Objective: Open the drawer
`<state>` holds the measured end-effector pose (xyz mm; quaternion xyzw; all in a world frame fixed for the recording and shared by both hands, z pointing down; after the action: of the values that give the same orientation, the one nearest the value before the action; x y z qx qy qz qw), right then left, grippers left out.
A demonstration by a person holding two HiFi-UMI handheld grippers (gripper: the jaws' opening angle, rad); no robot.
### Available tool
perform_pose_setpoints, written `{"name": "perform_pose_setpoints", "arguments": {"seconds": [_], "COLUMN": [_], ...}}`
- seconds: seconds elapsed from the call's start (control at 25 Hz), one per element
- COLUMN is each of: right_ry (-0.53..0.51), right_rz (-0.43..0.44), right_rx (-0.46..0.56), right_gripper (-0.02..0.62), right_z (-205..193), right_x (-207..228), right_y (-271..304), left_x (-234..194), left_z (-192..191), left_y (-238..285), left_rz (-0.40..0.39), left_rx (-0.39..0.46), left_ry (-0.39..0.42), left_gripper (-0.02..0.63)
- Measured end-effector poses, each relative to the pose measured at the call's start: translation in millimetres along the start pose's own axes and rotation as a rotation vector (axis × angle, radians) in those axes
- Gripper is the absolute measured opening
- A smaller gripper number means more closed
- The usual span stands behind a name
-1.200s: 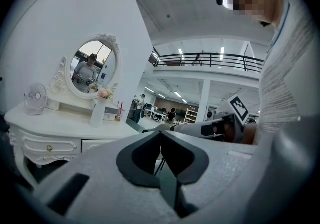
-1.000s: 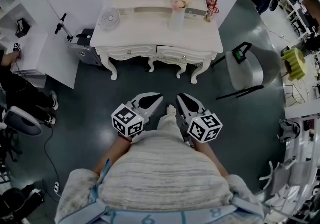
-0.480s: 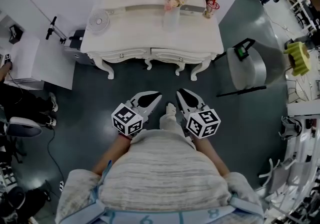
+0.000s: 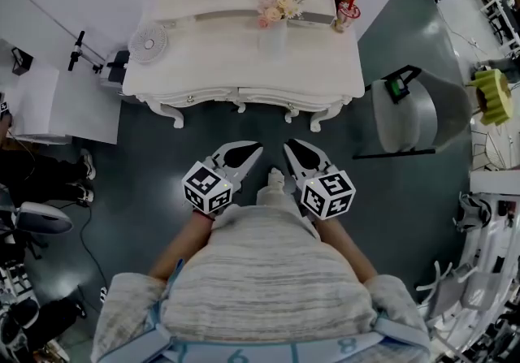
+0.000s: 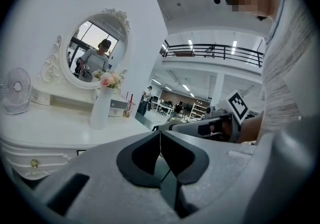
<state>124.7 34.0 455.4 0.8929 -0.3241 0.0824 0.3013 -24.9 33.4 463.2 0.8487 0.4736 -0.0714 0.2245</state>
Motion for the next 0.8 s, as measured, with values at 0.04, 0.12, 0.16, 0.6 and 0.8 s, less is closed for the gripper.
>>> {"name": "perform_pose_setpoints", "arguments": {"seconds": [0.04, 0.12, 0.16, 0.6, 0.8], "right_ry": [-0.006, -0.026, -0.039, -0.044, -0.043], "right_rz": [0.004, 0.013, 0.019, 0.036, -0.013], "right_rx": [-0.008, -0.026, -0.037, -0.128, -0.146], "right_gripper": [0.014, 0.017, 0.021, 0.054, 0.054], "right_z": [1.6, 5.0, 6.5, 6.2, 1.2], "right_x": [5.2, 14.7, 19.0, 73.9, 81.4], "right_y": [2.8, 8.5, 11.1, 46.3, 59.5], "left_x": [-2.4, -7.7, -10.4, -44.7, -53.4], "left_z": [1.6, 3.6, 4.0, 7.3, 6.7], "left_y": [5.6, 16.8, 22.6, 71.7, 72.9], "left_rz": [0.001, 0.006, 0.009, 0.023, -0.006], "left_rx": [-0.002, -0.008, -0.011, -0.017, -0.018], "left_ry": [0.002, 0.002, -0.001, -0.085, -0.093], "left_gripper": [0.014, 0.014, 0.014, 0.014, 0.014]}}
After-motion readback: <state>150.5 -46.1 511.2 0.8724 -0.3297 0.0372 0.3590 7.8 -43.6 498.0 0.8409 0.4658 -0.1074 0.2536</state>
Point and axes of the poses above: the fingertips, and each gripper's own axes: y forward along the fingers, x to its right, z out of its top, the point moved 6 cm from there along -y, backward along the fingers, and after that the axes turned 9 degrees about -x, right-handed, at the moved point
